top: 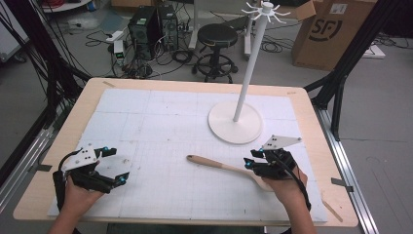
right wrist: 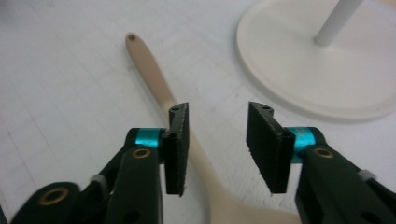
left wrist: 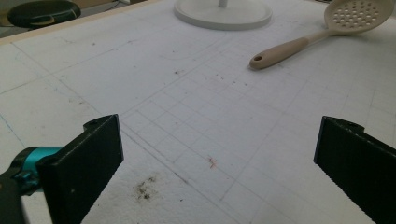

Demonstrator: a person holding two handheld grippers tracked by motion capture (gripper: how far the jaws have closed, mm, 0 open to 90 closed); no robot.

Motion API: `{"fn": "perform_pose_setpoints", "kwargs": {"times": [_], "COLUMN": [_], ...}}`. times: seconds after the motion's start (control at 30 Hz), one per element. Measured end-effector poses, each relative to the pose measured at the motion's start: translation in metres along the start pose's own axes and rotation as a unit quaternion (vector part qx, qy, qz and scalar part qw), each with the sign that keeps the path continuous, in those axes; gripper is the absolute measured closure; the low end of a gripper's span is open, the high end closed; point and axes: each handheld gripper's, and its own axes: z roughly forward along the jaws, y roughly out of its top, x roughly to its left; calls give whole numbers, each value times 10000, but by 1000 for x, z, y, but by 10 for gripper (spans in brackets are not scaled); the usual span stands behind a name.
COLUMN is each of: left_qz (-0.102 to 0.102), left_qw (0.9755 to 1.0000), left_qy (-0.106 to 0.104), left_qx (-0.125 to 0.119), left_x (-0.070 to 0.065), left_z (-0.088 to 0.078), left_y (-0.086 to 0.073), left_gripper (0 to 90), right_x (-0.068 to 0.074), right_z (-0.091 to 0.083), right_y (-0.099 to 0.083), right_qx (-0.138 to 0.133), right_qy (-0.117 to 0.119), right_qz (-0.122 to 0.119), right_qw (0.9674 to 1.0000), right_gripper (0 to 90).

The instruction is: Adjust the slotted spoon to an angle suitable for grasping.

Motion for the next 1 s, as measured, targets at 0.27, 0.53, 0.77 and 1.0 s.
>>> {"fn": "perform_pose_setpoints", "kwargs": {"times": [0.27,0.53,0.77,1.0], "left_qz": [-35,-29,-40,-49], "left_qw": [9999,9998,9998,9997], "left_qy": [-96,-137,-140,-145], "left_qx": [-70,-142,-157,-169], "left_x": [1,3,6,8], "left_z": [0,-1,0,2], "left_y": [1,2,2,2], "left_gripper": [18,18,18,18], "right_x": [0,-1,-5,-5], "right_z": [-2,0,2,7], "right_y": [-1,-3,-6,-8], "right_qx": [-575,-872,-899,-905], "right_qy": [95,273,368,376], "right_qz": [-157,-117,-18,60], "right_qw": [9982,9958,9953,9952], "right_gripper": [417,308,264,227]}}
